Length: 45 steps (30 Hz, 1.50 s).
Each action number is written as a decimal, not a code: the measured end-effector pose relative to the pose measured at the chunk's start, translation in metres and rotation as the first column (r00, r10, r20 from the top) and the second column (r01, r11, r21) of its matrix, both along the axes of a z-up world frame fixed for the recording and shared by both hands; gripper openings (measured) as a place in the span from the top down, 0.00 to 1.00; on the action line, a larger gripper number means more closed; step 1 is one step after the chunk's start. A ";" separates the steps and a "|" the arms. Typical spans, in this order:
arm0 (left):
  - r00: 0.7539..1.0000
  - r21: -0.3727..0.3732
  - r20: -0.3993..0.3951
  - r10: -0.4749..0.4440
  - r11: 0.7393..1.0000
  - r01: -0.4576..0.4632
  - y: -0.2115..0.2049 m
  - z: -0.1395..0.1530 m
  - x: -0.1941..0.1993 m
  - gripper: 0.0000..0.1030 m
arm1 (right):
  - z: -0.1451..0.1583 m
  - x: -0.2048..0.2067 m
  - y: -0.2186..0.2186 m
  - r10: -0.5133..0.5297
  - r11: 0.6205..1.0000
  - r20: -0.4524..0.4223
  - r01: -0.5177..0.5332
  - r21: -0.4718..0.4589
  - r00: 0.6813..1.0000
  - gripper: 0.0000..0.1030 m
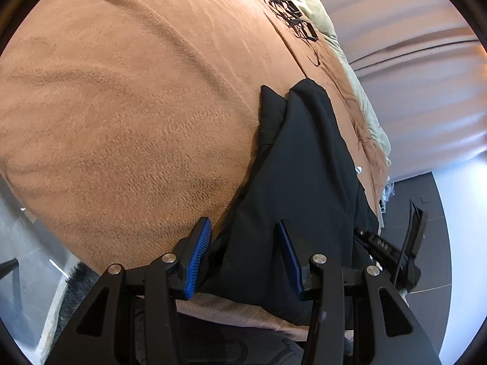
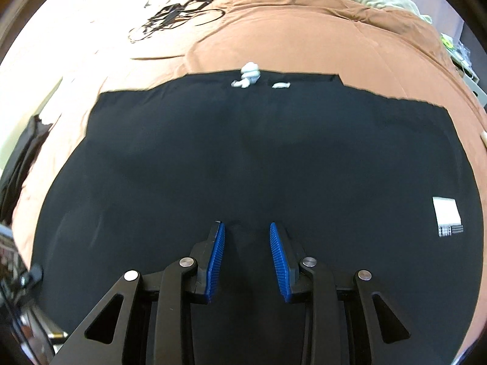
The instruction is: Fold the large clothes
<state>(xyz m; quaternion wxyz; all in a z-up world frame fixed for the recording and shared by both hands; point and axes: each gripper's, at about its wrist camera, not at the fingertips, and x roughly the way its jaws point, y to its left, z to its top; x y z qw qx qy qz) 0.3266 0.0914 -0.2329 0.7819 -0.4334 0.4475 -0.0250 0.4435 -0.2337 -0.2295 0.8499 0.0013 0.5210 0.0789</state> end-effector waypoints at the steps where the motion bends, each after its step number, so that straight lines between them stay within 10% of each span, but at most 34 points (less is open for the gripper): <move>1: 1.000 -0.007 0.000 0.005 1.000 -0.005 0.000 -0.001 0.000 0.55 | -0.001 0.008 -0.001 -0.006 1.000 -0.006 0.006 0.002 1.000 0.69; 19: 1.000 -0.089 0.000 0.026 0.996 -0.026 0.006 -0.012 -0.001 0.61 | 0.003 0.084 -0.021 -0.066 0.997 -0.035 0.068 0.043 0.997 0.72; 26: 0.997 -0.108 0.077 0.024 0.994 -0.016 0.002 0.008 -0.008 0.83 | 0.036 0.016 -0.036 0.005 0.993 0.025 -0.008 0.115 1.000 0.72; 45: 0.951 -0.015 0.295 -0.093 0.995 0.102 -0.036 0.106 -0.001 0.85 | 0.016 -0.133 -0.037 0.087 0.950 0.004 -0.084 0.300 0.996 0.72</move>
